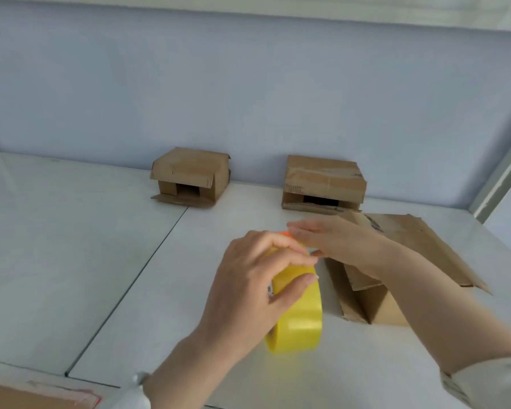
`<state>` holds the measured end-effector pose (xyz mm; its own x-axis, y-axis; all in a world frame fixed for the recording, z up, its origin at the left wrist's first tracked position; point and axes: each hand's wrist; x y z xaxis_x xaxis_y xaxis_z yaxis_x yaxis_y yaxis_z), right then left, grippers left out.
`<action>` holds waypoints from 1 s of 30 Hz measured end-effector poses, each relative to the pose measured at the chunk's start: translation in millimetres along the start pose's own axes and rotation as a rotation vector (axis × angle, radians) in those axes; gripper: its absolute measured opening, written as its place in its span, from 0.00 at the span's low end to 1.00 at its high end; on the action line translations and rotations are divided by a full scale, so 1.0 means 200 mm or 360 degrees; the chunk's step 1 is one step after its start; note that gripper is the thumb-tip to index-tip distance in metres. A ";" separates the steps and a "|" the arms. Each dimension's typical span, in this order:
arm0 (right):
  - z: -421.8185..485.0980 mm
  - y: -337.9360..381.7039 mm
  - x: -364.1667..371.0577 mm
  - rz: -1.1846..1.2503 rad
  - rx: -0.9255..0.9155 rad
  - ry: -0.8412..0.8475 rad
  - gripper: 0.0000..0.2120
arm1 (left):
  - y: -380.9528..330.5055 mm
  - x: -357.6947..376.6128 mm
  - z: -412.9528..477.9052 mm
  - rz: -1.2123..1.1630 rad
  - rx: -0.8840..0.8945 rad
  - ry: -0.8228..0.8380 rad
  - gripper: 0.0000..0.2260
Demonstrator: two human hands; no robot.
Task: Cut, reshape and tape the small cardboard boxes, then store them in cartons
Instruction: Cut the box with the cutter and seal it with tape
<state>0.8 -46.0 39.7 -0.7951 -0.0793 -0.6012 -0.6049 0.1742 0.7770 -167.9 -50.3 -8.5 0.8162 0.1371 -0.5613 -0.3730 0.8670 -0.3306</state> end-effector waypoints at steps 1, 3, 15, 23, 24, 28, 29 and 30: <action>-0.01 0.00 0.01 0.0112 0.0021 0.0088 0.19 | -0.02 0.01 -0.02 -0.0100 -0.0139 -0.0080 0.08; -0.03 0.00 0.00 0.0224 0.0003 0.0089 0.19 | -0.06 0.02 -0.07 -0.0285 -0.0569 -0.0232 0.13; -0.18 0.03 0.02 0.0666 -0.0251 -0.0043 0.15 | -0.14 0.01 -0.02 -0.1106 -0.1620 0.0150 0.21; -0.24 0.02 0.12 0.0755 -0.0604 -0.0572 0.12 | -0.14 -0.02 0.03 -0.0737 -0.1264 0.0169 0.07; -0.24 0.01 0.15 0.0760 -0.0637 -0.0670 0.13 | -0.14 -0.02 0.03 -0.0706 -0.1233 0.0162 0.08; -0.24 0.01 0.23 0.0765 -0.0698 -0.0898 0.13 | -0.15 -0.01 0.03 -0.0629 -0.1163 0.0112 0.10; -0.25 0.01 0.23 0.0764 -0.0713 -0.0921 0.12 | -0.15 -0.01 0.03 -0.0629 -0.1156 0.0116 0.10; -0.25 0.01 0.23 0.0759 -0.0728 -0.0945 0.11 | -0.15 -0.01 0.03 -0.0629 -0.1151 0.0127 0.10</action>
<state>-39.0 -98.6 21.8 -0.8902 0.4460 -0.0933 -0.2741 -0.3607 0.8915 -154.9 -73.5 7.0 0.9232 -0.1711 -0.3442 -0.2788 0.3182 -0.9061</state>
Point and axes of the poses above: each hand's wrist, its own z-axis towards the middle knuckle, its own x-axis out of the palm, y = z × x, and after that the axes turned 5 degrees about z, right-handed
